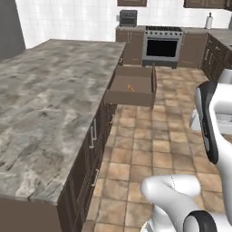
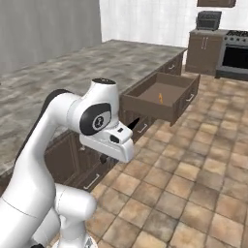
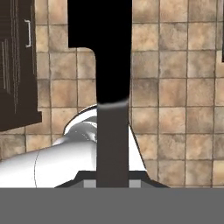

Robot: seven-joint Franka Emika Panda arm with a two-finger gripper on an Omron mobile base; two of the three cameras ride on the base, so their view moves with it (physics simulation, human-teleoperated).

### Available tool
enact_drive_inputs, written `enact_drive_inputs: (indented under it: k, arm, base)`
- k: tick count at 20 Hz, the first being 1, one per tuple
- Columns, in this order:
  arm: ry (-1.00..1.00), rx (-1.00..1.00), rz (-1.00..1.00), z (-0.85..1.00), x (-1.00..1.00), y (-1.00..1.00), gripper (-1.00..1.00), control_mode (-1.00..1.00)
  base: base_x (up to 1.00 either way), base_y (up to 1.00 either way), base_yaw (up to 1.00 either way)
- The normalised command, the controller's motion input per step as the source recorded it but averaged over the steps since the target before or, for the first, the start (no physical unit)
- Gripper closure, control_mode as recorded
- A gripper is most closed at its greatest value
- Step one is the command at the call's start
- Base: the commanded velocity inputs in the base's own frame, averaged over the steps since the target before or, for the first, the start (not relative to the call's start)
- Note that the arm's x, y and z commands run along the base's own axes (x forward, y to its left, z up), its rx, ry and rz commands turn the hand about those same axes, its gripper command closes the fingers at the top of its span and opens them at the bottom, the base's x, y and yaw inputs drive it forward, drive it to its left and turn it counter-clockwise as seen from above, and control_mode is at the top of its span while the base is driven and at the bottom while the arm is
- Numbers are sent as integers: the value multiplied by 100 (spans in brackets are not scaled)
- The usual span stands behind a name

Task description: Pick up the metallic utensils from the counter and place them in the open drawer. Make sure not to pick up any wooden utensils.

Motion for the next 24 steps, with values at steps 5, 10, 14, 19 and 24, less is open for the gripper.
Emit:
enact_drive_inputs:
  k: [5, 10, 14, 19, 24]
  arm:
    - [0, 0, 0, 0, 0, 0, 100, 100]
    - [0, 0, 0, 0, 0, 0, 100, 100]
    - [0, 0, 0, 0, 0, 0, 100, 100]
    - [0, 0, 0, 0, 0, 0, 100, 100]
    - [0, 0, 0, 0, 0, 0, 100, 100]
  base:
    - [100, -43, 36]
    - [100, -61, -2]
    - [100, -19, -12]
    - [100, 0, -2]
    - [100, 0, 4]
